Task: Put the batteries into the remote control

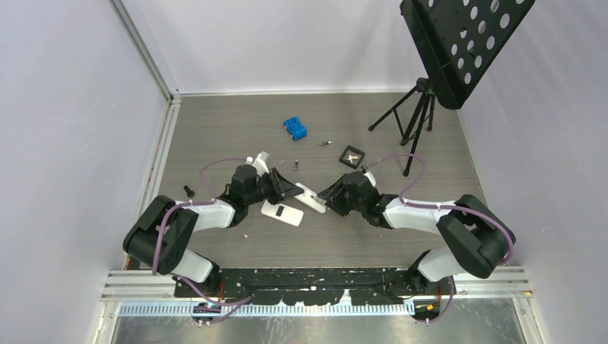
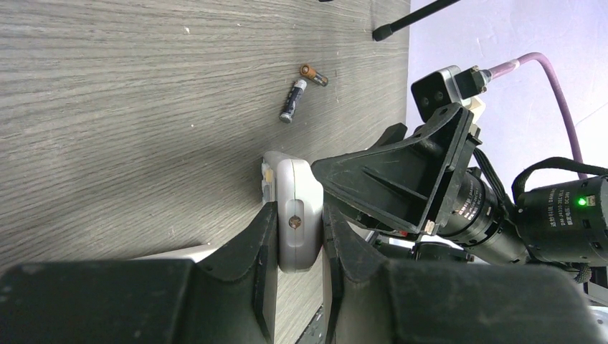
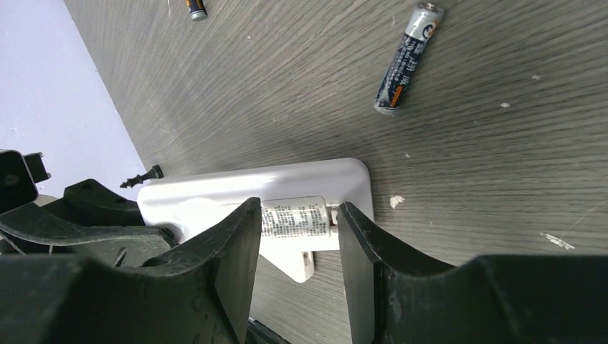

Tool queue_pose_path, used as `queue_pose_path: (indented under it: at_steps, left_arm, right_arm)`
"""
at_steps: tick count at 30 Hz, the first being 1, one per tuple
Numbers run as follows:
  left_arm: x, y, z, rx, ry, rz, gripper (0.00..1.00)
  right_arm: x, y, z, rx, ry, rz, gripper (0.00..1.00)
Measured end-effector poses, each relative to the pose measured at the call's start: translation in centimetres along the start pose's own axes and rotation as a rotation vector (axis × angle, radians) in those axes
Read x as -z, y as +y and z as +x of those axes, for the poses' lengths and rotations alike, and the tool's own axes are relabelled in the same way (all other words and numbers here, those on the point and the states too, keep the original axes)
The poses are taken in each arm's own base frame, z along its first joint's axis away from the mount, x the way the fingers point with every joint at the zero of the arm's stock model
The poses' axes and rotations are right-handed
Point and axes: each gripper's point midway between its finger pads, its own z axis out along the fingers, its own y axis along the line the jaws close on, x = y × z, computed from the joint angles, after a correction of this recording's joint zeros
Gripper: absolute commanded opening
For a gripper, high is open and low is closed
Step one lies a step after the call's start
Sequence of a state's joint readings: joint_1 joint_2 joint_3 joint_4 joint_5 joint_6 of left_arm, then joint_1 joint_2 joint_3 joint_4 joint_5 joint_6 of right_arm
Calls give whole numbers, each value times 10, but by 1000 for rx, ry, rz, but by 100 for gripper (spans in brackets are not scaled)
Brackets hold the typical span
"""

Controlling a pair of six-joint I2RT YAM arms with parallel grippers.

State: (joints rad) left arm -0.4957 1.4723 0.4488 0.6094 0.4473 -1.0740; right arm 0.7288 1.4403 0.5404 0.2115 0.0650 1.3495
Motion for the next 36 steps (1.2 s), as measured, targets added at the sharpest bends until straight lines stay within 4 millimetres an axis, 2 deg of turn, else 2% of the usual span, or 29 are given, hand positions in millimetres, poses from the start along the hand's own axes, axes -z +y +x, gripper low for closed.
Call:
queue_pose_path:
  at_steps: [17, 25, 32, 36]
  left_arm:
    - [-2, -2, -3, 1, -1, 0, 0]
    - [-4, 0, -8, 9, -3, -2, 0]
    - [-5, 1, -12, 9, -8, -14, 0]
    - [-6, -4, -18, -19, -16, -52, 0]
  right_arm:
    - [-2, 3, 2, 7, 25, -8, 52]
    - [-4, 9, -1, -47, 39, -136, 52]
    - [-3, 13, -1, -45, 35, -239, 49]
    - [-4, 18, -1, -46, 44, -283, 48]
